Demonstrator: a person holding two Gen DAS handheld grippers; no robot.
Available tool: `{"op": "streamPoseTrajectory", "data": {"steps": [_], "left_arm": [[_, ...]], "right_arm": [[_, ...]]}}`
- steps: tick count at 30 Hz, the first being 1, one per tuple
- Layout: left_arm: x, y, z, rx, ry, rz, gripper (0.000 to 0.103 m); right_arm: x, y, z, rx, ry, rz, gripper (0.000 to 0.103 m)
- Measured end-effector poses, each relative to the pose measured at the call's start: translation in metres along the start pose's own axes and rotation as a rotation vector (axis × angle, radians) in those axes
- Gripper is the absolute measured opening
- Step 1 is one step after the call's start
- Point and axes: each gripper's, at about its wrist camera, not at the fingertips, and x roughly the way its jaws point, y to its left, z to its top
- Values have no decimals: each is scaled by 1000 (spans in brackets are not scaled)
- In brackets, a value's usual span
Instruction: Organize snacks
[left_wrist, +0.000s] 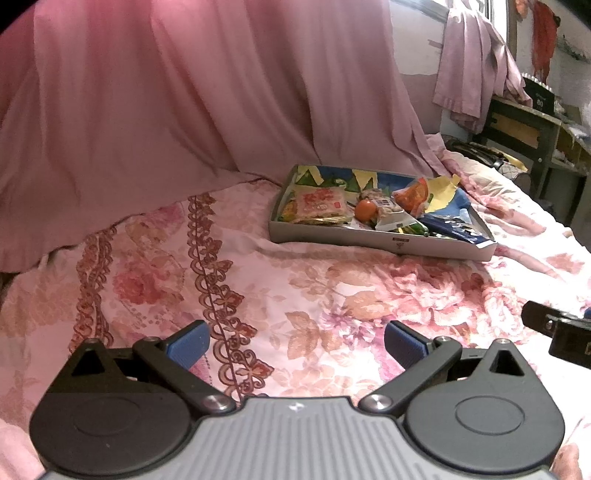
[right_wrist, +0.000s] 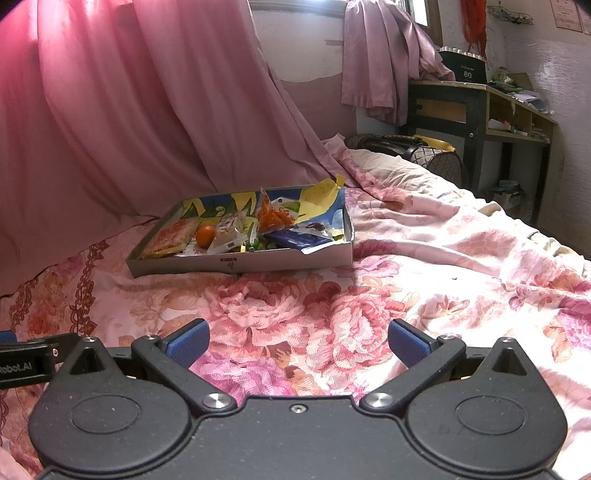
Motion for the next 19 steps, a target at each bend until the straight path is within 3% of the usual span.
{"op": "streamPoseTrajectory", "data": {"steps": [19], "left_arm": [[2,7,1,-53,44,-27,103]], "right_arm": [[0,0,-5,0,6,2,102]]}}
